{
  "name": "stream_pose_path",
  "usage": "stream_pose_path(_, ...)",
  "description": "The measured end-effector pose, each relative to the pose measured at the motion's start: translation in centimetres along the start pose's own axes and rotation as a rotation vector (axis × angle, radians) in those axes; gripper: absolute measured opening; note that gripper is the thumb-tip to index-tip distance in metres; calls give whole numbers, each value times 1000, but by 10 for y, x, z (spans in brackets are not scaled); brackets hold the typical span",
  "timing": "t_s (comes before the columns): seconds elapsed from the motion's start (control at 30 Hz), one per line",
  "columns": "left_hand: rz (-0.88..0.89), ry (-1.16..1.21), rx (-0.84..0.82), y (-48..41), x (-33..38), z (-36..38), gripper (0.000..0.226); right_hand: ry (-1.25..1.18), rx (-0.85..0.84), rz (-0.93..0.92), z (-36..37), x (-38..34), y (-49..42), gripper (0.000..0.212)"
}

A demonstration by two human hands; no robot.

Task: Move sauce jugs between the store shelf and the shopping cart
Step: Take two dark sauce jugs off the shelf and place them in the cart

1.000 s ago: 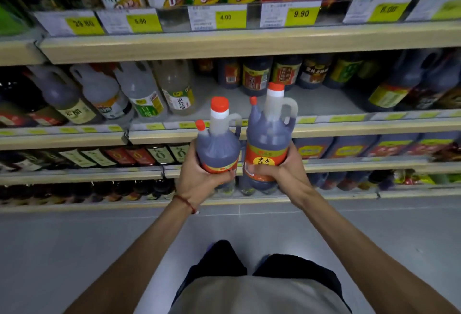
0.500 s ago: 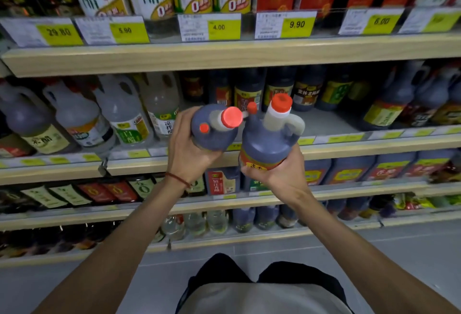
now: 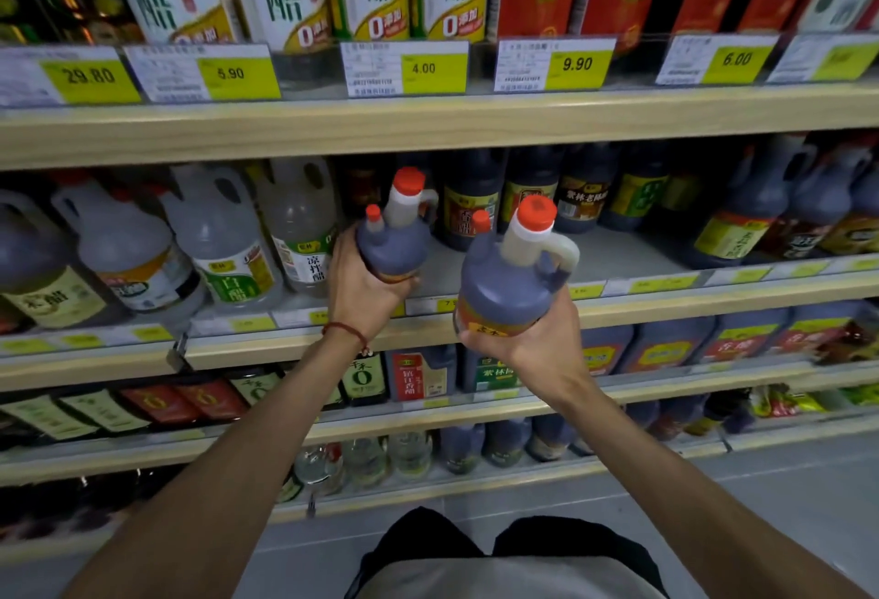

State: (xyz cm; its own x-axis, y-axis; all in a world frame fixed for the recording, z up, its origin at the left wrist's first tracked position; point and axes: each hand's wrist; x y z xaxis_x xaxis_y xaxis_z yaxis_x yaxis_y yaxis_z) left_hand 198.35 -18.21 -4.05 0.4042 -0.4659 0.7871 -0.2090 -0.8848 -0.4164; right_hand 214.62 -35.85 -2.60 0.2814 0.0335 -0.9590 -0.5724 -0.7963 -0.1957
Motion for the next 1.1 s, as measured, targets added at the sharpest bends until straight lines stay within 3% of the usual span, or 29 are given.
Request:
stream_pose_path(0.2,-124,119,-75,-9,5,-5,103,-4,-23,3,4,-2,0,96)
stream_pose_path(0.53,-149,99,-56,-7,-8,-4,94,-1,-67,-16,11,1,2,94)
stream_pose_path(0.63,-174,202,-20,10,-8,-4,82,-17,-65,-21,11,4,4,95)
stream_pose_path(0.7,-118,189,113,29,2,-6,70,-16,-68,-30,10,4,5,93)
stream_pose_path(0.77,47,128,176,44,13,-8,59,-5,-67,-45,8,2,5,88)
stream_pose_path(0.87,172,188,-130,49,39,-15,64,35,-84,-96,5,-5,3,86)
stream_pose_path(0.97,144,305,-519,47,59,-22,67,47,-106,-160,2,-12,-3,91)
stream_pose_path(1.03,84,346,-640,43,65,-26,69,44,-118,-223,0,-15,-9,94)
stream_pose_path(1.1,74,312,-618,40,70,-29,64,81,-118,-324,-3,-15,-15,93)
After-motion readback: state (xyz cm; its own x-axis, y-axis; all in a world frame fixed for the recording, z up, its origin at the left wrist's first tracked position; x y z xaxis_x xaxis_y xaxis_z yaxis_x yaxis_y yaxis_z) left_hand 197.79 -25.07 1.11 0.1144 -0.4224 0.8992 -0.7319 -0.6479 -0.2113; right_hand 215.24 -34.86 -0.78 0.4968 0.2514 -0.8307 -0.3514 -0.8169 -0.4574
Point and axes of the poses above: each hand's wrist, its own y-axis away from the middle knuckle, its own z-axis out of the palm, x = y × z, and after that the axes turned 1 degree about -y, right-handed
